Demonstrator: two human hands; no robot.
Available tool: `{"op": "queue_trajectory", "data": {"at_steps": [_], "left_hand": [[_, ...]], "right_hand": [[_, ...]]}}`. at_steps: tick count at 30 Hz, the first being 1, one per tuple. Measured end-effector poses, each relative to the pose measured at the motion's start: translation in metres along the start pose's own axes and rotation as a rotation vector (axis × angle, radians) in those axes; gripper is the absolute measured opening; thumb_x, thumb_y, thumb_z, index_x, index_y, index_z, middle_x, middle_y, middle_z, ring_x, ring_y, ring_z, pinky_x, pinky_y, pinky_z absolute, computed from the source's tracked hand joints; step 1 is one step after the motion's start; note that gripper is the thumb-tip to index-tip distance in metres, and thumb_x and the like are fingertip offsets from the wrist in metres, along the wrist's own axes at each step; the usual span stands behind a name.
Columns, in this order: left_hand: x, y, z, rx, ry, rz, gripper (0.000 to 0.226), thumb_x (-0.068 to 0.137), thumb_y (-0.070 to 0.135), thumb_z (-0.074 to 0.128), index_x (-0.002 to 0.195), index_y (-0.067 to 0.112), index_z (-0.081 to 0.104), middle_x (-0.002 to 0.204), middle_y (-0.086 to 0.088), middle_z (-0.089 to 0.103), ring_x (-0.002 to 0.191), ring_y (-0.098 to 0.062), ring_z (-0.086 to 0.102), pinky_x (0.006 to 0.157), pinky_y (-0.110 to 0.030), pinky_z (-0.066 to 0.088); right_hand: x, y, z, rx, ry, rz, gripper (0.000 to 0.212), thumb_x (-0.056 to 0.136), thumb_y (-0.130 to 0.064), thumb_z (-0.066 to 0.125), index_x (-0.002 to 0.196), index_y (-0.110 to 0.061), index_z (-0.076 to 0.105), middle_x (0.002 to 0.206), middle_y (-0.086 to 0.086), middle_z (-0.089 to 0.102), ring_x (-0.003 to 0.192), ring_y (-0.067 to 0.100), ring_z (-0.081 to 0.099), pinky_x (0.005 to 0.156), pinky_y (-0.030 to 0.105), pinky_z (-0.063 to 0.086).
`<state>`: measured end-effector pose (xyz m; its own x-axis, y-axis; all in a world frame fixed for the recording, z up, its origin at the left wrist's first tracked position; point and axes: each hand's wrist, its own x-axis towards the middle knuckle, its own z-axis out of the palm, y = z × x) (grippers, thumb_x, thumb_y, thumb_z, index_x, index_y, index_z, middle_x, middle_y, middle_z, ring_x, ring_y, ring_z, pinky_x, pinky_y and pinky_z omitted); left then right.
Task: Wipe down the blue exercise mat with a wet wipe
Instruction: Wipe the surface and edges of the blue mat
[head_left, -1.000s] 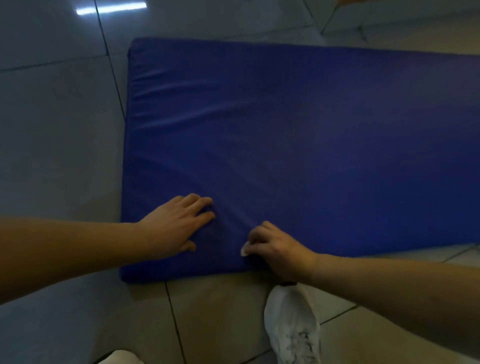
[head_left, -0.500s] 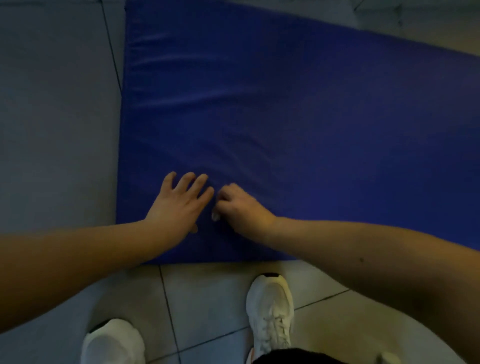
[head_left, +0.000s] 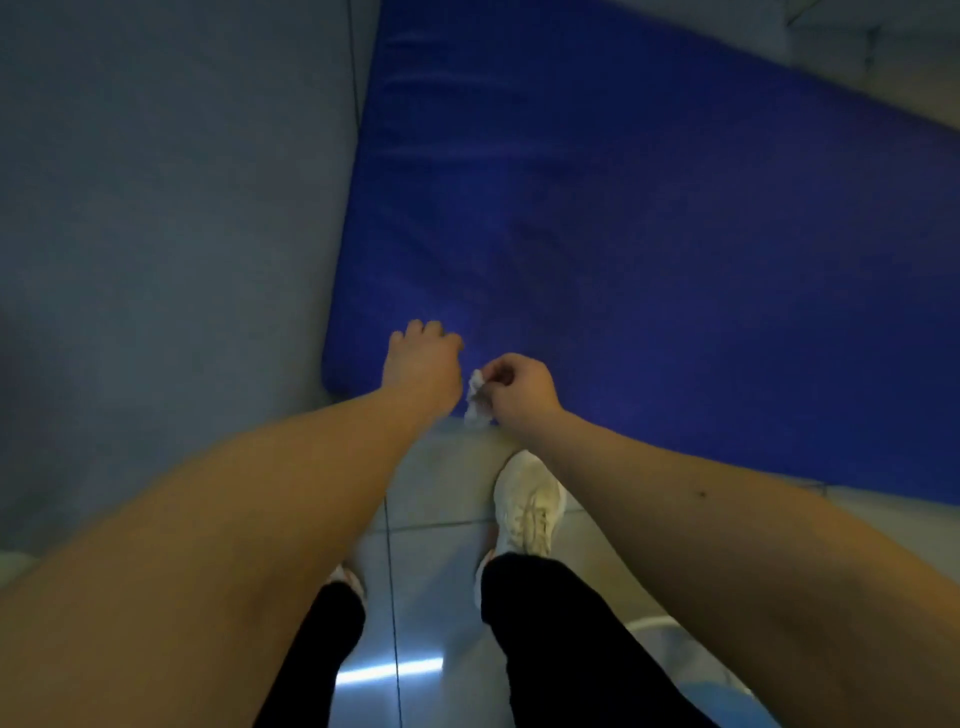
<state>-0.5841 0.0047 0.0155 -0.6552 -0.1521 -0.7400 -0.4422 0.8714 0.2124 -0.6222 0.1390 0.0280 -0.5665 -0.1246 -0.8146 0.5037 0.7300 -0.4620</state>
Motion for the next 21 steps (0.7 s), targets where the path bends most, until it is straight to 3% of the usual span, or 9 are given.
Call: {"op": "queue_trajectory", "data": {"at_steps": [2, 3, 5, 9, 12, 15, 18, 21], "left_hand": [[-0.027, -0.003, -0.002, -0.583, -0.098, -0.198, 0.033, 0.101, 0.034, 0.046, 0.118, 0.01, 0.062, 0.122, -0.015, 0.064, 0.111, -0.034, 0.059, 0.096, -0.044, 0.048], [-0.046, -0.005, -0.005, -0.796, -0.148, -0.267, 0.037, 0.101, 0.039, 0.047, 0.112, 0.008, 0.063, 0.115, -0.016, 0.067, 0.104, -0.033, 0.062, 0.094, -0.045, 0.051], [-0.084, -0.006, -0.017, -0.967, -0.201, -0.289, 0.042, 0.097, 0.049, 0.054, 0.112, 0.011, 0.063, 0.112, -0.008, 0.068, 0.099, -0.025, 0.064, 0.091, -0.04, 0.052], [-0.175, 0.001, -0.064, -1.011, -0.176, -0.195, 0.044, 0.092, 0.046, 0.068, 0.121, 0.014, 0.061, 0.114, 0.0, 0.066, 0.097, -0.015, 0.063, 0.081, -0.029, 0.049], [-0.238, 0.008, -0.118, -1.037, -0.159, -0.166, 0.035, 0.091, 0.05, 0.067, 0.108, 0.02, 0.066, 0.099, 0.001, 0.069, 0.085, -0.013, 0.067, 0.075, -0.031, 0.055], [-0.287, 0.013, -0.178, -1.033, -0.077, -0.19, 0.024, 0.095, 0.042, 0.065, 0.098, 0.018, 0.065, 0.093, 0.003, 0.067, 0.083, -0.012, 0.064, 0.067, -0.023, 0.047], [-0.325, 0.018, -0.227, -0.962, -0.021, -0.196, 0.011, 0.097, 0.031, 0.061, 0.093, 0.021, 0.064, 0.093, 0.002, 0.066, 0.081, -0.012, 0.061, 0.067, -0.026, 0.046], [-0.358, 0.026, -0.269, -0.958, 0.005, -0.187, 0.012, 0.097, 0.026, 0.059, 0.095, 0.017, 0.067, 0.093, -0.002, 0.067, 0.084, -0.018, 0.063, 0.077, -0.037, 0.056]], "right_hand": [[-0.033, -0.007, 0.002, 0.122, 0.021, 0.069, 0.015, 0.093, 0.013, 0.056, 0.086, -0.001, 0.056, 0.071, 0.005, 0.058, 0.06, 0.01, 0.064, 0.049, 0.02, 0.053], [-0.049, -0.008, 0.003, 0.133, 0.028, 0.092, 0.014, 0.094, 0.01, 0.057, 0.087, -0.001, 0.057, 0.074, 0.007, 0.059, 0.069, 0.017, 0.066, 0.053, 0.022, 0.057], [-0.078, -0.014, 0.005, 0.167, 0.03, 0.142, 0.012, 0.093, 0.006, 0.06, 0.087, -0.003, 0.059, 0.084, 0.014, 0.065, 0.084, 0.031, 0.07, 0.068, 0.035, 0.063], [-0.162, -0.056, -0.005, 0.318, -0.02, 0.25, 0.014, 0.089, 0.013, 0.061, 0.092, 0.0, 0.063, 0.099, 0.028, 0.071, 0.091, 0.033, 0.072, 0.071, 0.035, 0.063], [-0.227, -0.104, -0.029, 0.317, -0.131, 0.245, 0.024, 0.086, 0.013, 0.065, 0.105, -0.001, 0.067, 0.101, 0.021, 0.073, 0.094, 0.029, 0.073, 0.077, 0.035, 0.063], [-0.284, -0.153, -0.059, 0.208, -0.211, 0.194, 0.023, 0.089, -0.003, 0.073, 0.111, -0.005, 0.069, 0.101, 0.015, 0.075, 0.092, 0.026, 0.074, 0.083, 0.038, 0.062], [-0.336, -0.198, -0.087, 0.144, -0.217, 0.165, 0.011, 0.093, -0.016, 0.073, 0.101, -0.01, 0.07, 0.093, 0.011, 0.074, 0.081, 0.022, 0.07, 0.082, 0.037, 0.062], [-0.379, -0.233, -0.113, 0.084, -0.179, 0.113, 0.012, 0.096, -0.022, 0.069, 0.098, -0.01, 0.068, 0.088, 0.012, 0.069, 0.074, 0.02, 0.064, 0.067, 0.031, 0.058]]}}
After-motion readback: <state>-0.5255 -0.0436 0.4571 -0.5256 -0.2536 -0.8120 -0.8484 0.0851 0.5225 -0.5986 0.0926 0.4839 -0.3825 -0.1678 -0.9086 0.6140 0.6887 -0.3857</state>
